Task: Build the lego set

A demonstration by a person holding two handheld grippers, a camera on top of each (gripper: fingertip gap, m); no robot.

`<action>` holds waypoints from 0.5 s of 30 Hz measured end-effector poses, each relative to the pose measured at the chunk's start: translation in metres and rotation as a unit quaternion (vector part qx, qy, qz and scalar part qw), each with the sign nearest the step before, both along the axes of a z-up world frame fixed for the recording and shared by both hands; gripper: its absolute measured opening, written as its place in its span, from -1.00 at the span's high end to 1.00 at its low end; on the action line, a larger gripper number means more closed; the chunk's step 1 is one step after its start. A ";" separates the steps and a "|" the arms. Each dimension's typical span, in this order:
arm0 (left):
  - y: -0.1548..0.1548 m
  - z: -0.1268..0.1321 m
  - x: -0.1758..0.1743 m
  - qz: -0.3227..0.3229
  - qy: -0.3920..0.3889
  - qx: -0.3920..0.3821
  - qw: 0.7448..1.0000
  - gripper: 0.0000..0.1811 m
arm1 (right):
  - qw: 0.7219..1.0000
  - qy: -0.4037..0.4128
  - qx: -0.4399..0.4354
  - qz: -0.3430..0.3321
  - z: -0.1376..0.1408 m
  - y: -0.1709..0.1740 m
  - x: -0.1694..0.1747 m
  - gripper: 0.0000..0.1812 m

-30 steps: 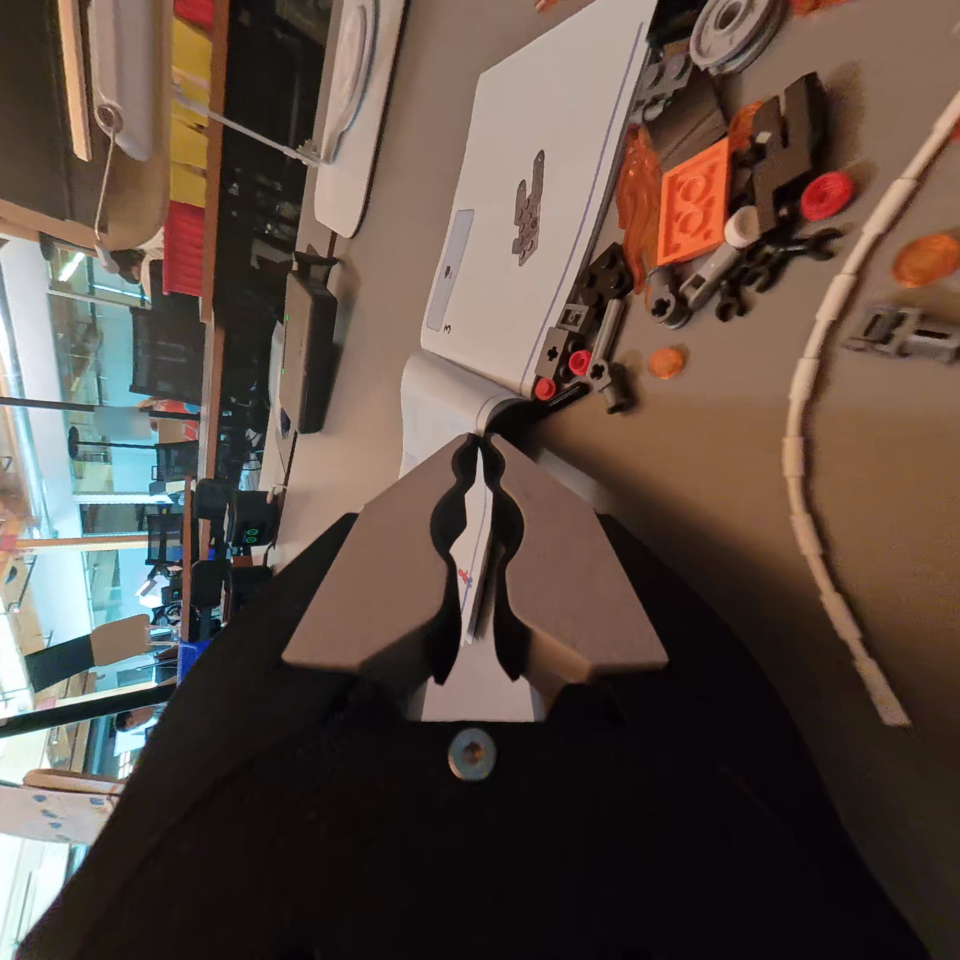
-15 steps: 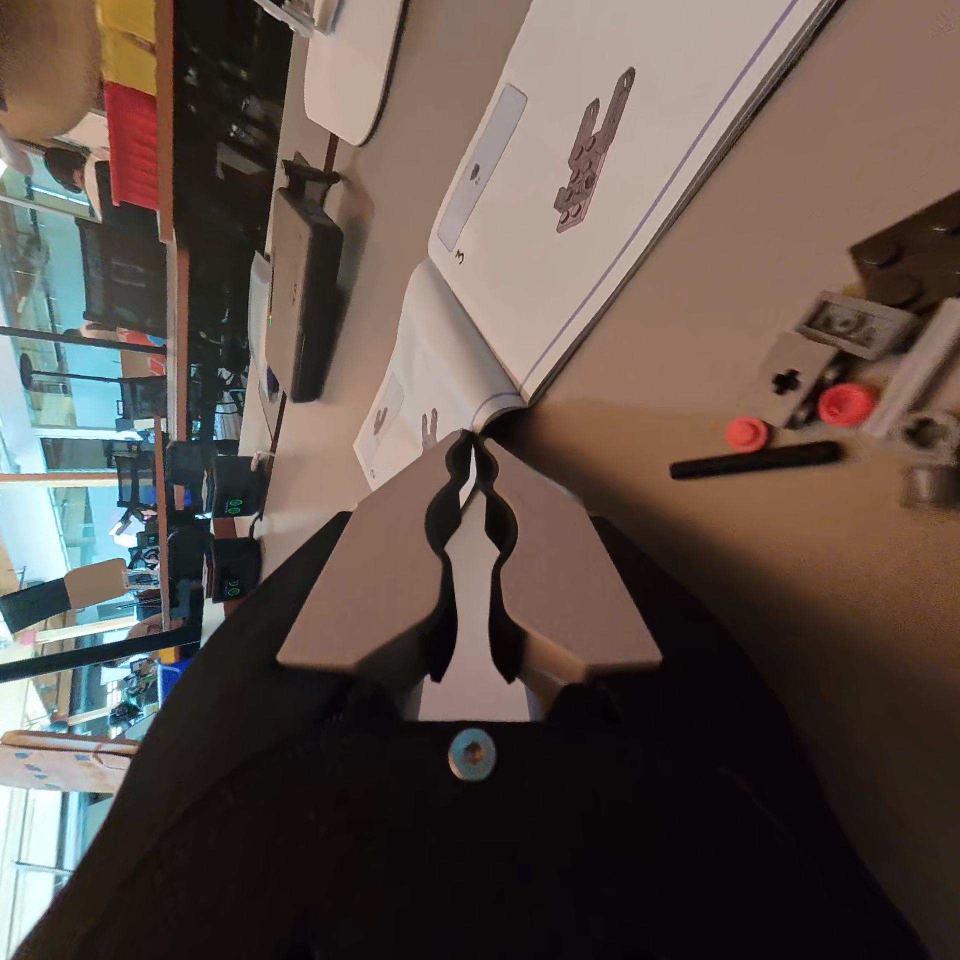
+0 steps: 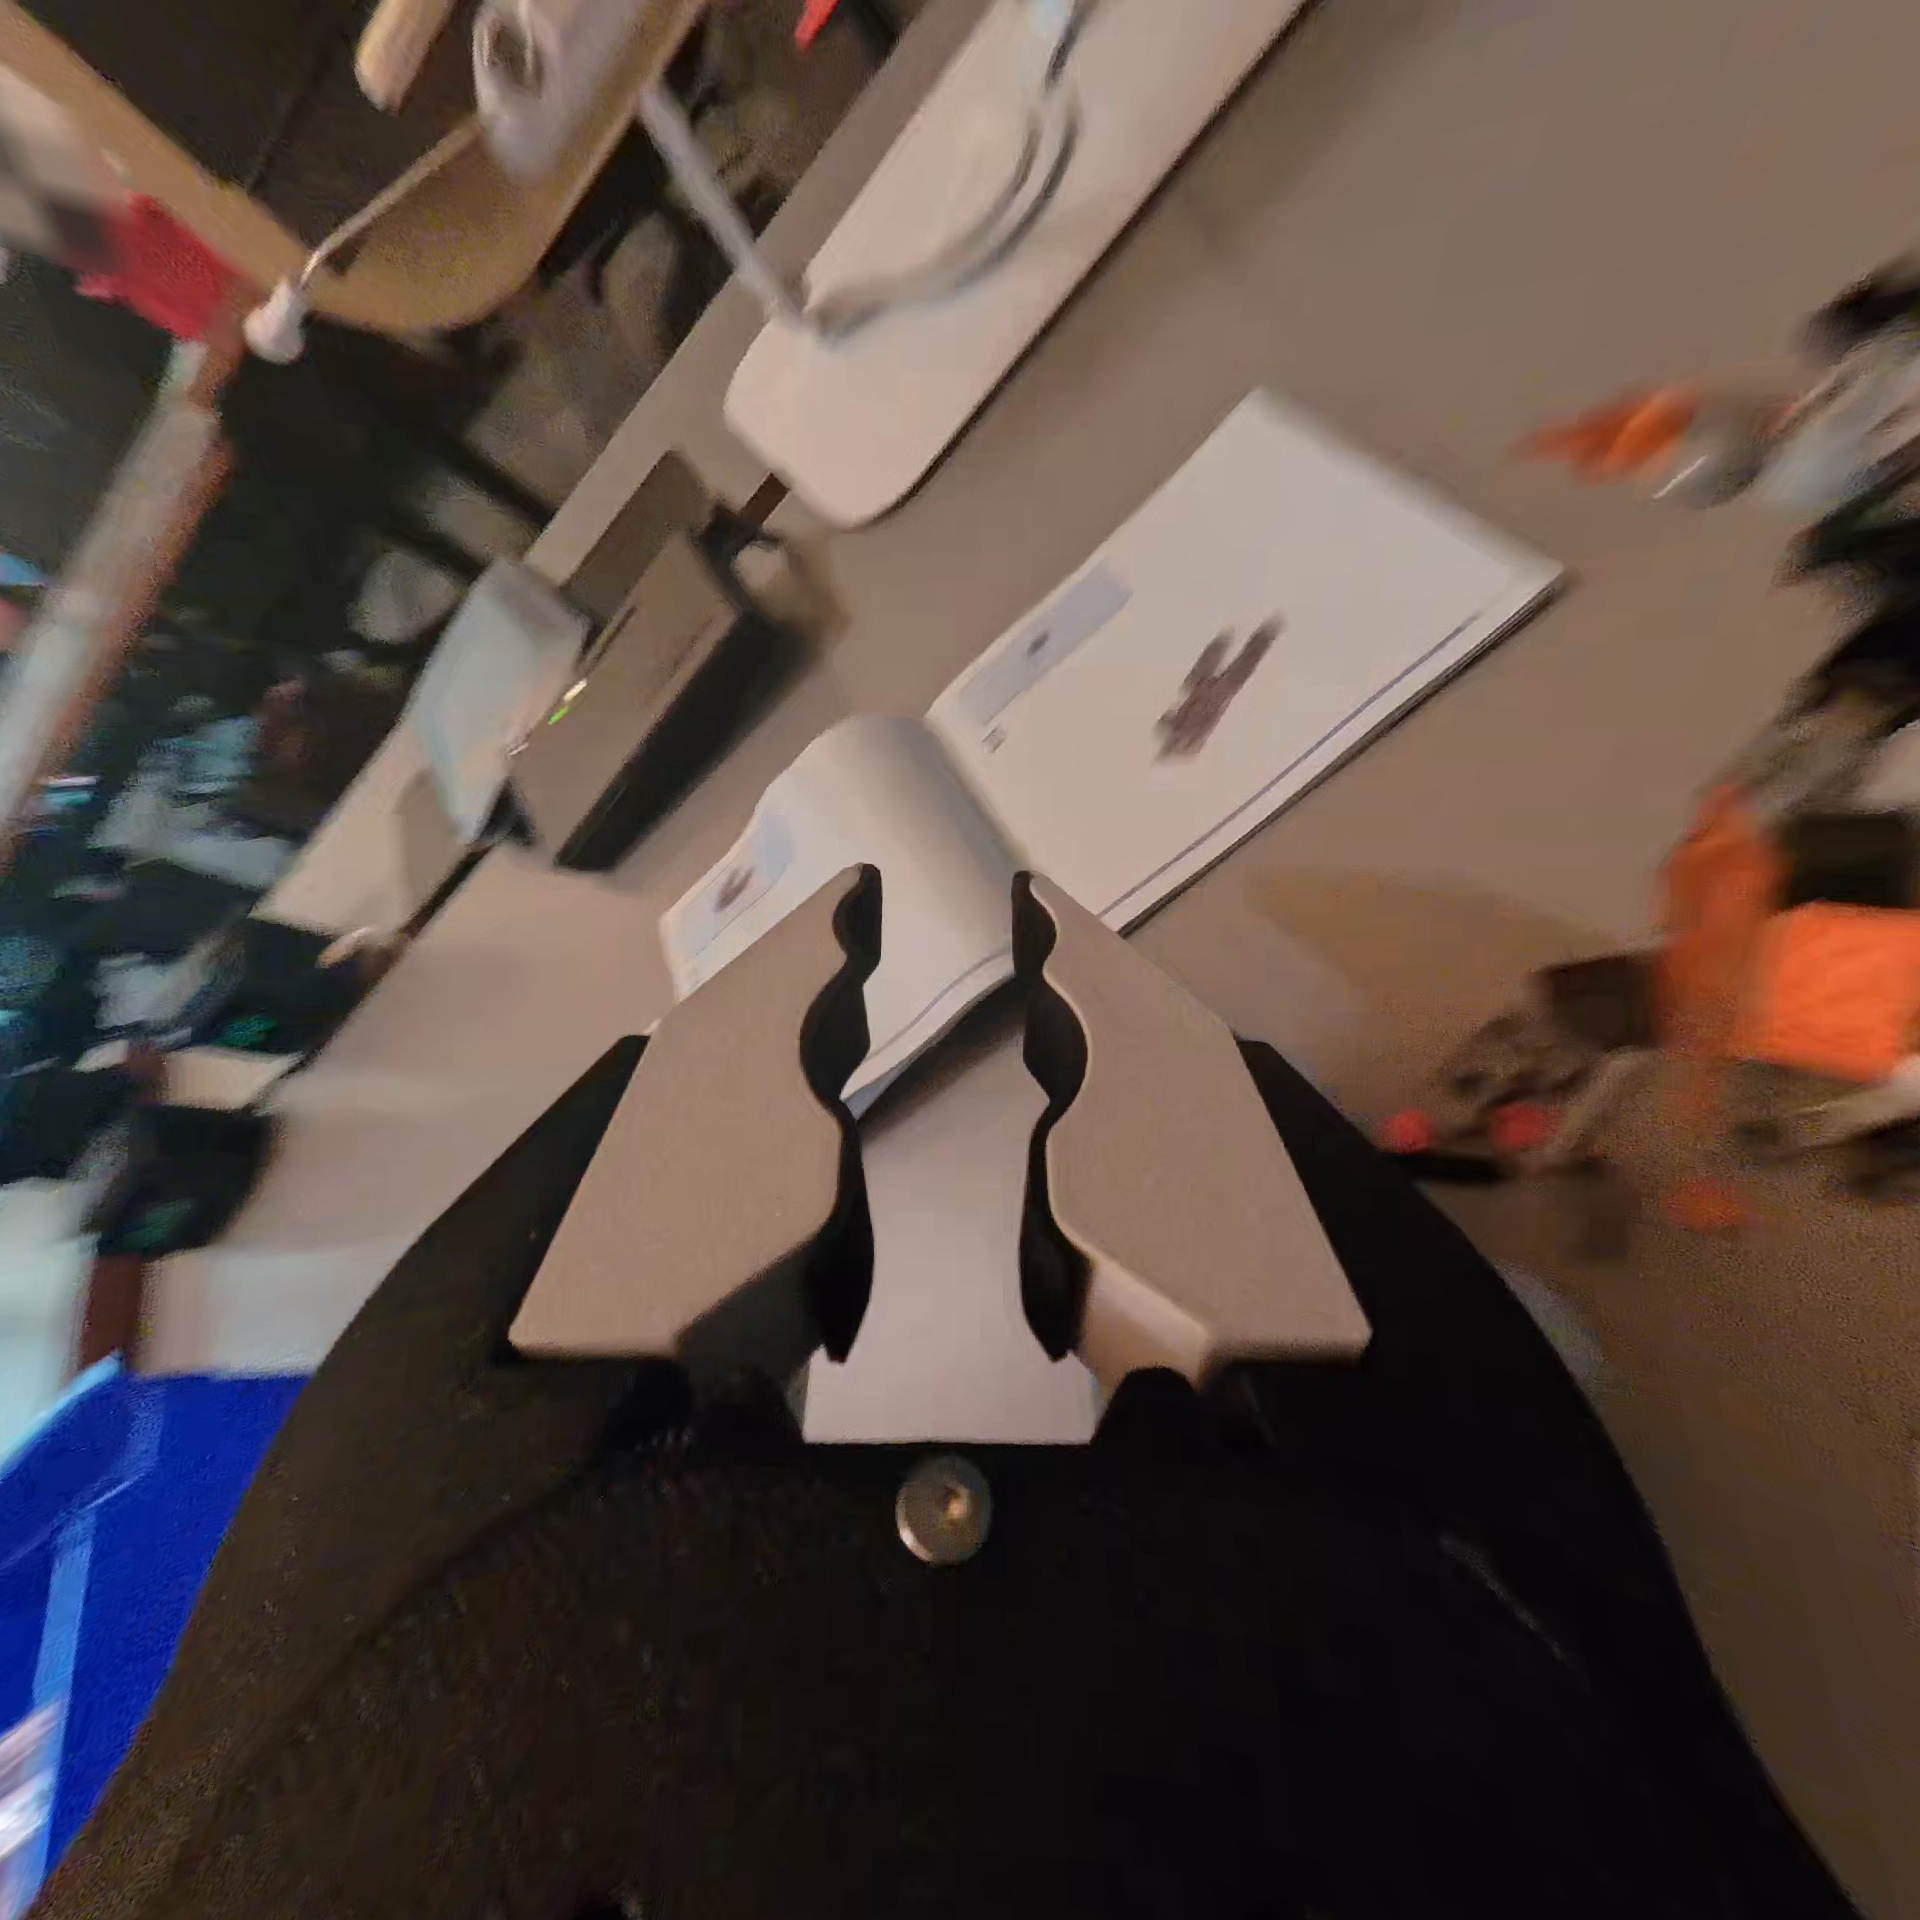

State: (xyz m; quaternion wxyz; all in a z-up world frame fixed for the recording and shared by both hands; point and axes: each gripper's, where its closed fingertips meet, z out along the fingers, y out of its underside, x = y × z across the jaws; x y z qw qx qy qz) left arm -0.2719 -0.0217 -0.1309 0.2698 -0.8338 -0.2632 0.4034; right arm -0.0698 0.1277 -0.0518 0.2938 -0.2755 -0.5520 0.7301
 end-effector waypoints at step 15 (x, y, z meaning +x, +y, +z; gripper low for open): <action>0.169 -0.045 0.044 -0.202 -0.369 0.113 0.900 0.89 | 0.999 -0.001 -0.030 0.010 0.004 0.006 0.004 0.97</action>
